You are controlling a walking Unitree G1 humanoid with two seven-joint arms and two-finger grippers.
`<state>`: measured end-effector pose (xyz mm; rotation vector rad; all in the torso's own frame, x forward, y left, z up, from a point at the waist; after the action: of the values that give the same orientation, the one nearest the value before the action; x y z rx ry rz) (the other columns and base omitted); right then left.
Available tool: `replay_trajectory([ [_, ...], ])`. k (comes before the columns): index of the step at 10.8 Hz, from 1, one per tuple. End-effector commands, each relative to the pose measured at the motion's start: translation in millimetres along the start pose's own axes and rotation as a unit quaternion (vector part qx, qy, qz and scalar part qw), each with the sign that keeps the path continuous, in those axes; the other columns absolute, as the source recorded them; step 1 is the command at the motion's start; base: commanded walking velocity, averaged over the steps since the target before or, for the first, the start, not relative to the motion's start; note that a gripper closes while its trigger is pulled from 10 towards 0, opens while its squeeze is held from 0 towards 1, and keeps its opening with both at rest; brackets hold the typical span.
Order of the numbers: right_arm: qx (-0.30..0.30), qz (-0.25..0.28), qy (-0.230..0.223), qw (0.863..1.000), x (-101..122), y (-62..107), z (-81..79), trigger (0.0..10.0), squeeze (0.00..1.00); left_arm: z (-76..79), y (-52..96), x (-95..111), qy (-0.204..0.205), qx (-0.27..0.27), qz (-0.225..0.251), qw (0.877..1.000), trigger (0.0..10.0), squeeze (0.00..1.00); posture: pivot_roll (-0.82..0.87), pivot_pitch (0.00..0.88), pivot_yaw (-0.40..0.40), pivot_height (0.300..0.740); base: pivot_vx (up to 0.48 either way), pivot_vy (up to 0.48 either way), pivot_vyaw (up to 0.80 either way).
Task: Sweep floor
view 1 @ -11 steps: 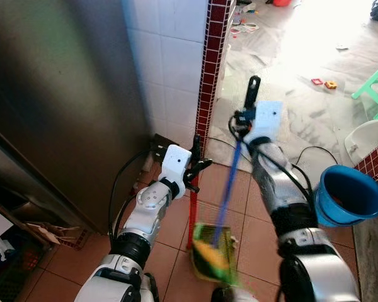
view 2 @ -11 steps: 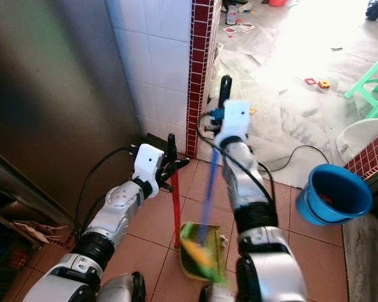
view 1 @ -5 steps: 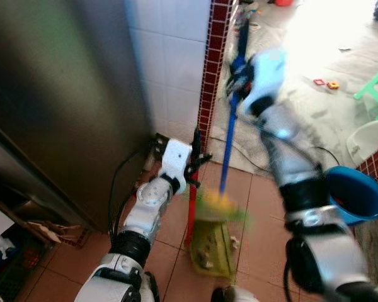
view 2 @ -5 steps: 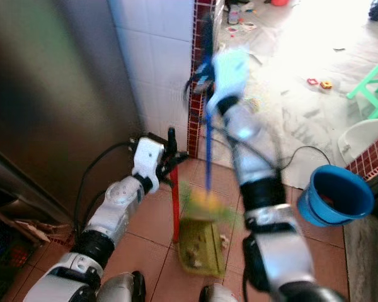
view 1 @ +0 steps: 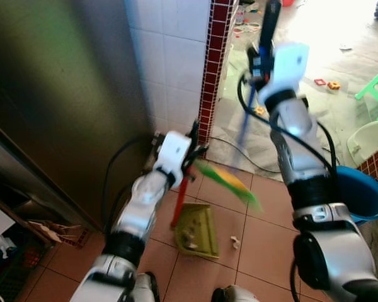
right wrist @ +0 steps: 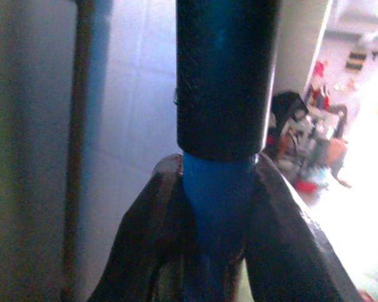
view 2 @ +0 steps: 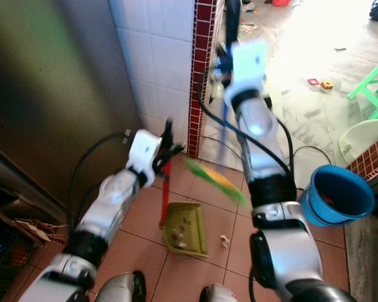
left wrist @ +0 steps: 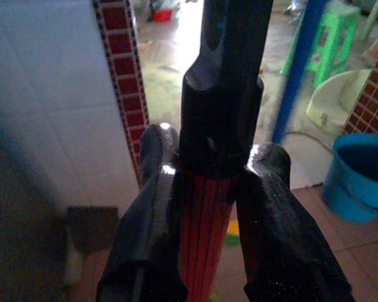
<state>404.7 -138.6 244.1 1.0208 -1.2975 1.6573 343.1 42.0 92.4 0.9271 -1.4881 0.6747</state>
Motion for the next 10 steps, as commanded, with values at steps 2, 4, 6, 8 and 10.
replay_trajectory([
  [2,-0.048,-0.023,0.047,0.997,-20,11.9,18.3,10.0,0.00,7.2,2.3,-15,0.036,-0.005,-0.018,0.999,10.0,0.00,-0.07,0.062,-0.012,0.740,0.000,0.000,0.00],
  [4,-0.083,-0.102,0.033,0.991,-65,36.4,21.0,10.0,0.00,7.6,4.4,-32,0.054,0.006,-0.039,0.998,10.0,0.00,-0.07,0.066,-0.004,0.740,0.000,0.000,0.00],
  [6,-0.117,-0.189,-0.055,0.973,-109,60.6,8.1,10.0,0.00,10.2,2.5,-38,0.060,0.005,-0.053,0.997,10.0,0.00,-0.06,0.044,0.015,0.740,0.000,0.000,0.00],
  [8,-0.120,-0.206,-0.141,0.961,-117,60.9,-19.8,10.0,0.00,10.8,2.5,-44,0.054,-0.005,-0.066,0.996,10.0,0.00,-0.05,0.000,0.043,0.740,0.000,0.000,0.00],
  [10,-0.061,-0.145,-0.205,0.966,-87,39.2,-47.1,10.0,0.00,4.3,3.5,-36,0.064,-0.006,-0.037,0.997,10.0,0.00,-0.06,0.000,0.065,0.740,0.000,0.000,0.00],
])
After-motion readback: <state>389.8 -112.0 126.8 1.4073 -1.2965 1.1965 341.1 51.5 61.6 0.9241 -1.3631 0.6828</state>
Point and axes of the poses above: a point about 5 cm out from each wrist's last joint towards the gripper, its own y axis pointing back from the gripper into the wrist, its own x axis along the axis of the wrist's last joint, z = x × y, the point moved 3 cm from there along -y, pointing out of the wrist towards the gripper, and after that the axes turned 3 degrees about -y, right-handed, at the moved point
